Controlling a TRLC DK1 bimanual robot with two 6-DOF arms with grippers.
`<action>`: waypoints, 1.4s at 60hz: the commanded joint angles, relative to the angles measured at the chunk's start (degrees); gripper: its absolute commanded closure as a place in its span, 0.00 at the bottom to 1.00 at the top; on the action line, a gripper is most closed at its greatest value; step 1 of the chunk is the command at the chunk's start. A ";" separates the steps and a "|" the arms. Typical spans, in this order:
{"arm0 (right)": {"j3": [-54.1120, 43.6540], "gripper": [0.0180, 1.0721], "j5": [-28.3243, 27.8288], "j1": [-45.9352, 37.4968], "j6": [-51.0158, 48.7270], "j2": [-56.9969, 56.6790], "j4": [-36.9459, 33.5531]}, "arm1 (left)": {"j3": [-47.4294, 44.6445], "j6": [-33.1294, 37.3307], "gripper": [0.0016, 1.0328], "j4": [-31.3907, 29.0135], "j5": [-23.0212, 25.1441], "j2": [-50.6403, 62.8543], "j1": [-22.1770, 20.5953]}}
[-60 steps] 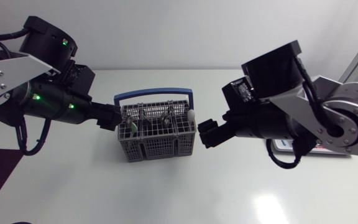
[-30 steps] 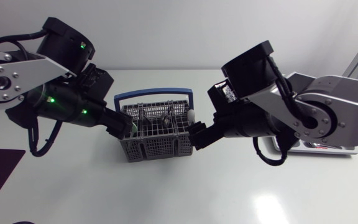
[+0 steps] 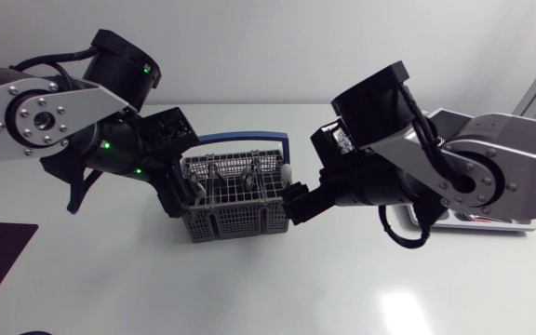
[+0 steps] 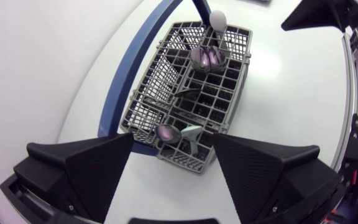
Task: Unload the cutlery basket into the drawer organizer.
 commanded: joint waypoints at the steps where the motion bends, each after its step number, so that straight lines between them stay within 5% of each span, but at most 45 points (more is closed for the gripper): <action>1: -1.97 0.05 -0.12 0.64 -0.99 0.52 -0.08 | 0.25 9.61 0.14 1.24 -0.30 0.42 0.59; 18: -1.89 0.05 -0.21 0.55 -3.19 1.49 0.10 | -2.65 27.45 0.14 2.73 2.42 -2.57 0.15; 44: -2.15 0.05 -0.38 0.29 -4.33 3.69 1.07 | -5.55 39.23 0.14 2.38 5.67 -4.24 -1.34; 69: -2.68 0.05 -0.82 0.11 -4.51 4.39 1.68 | -2.65 46.52 0.27 3.09 4.36 0.86 -1.26; 84: -3.47 0.05 -1.18 -0.51 -4.86 4.56 2.47 | -2.04 49.69 0.43 6.16 4.36 3.41 -0.73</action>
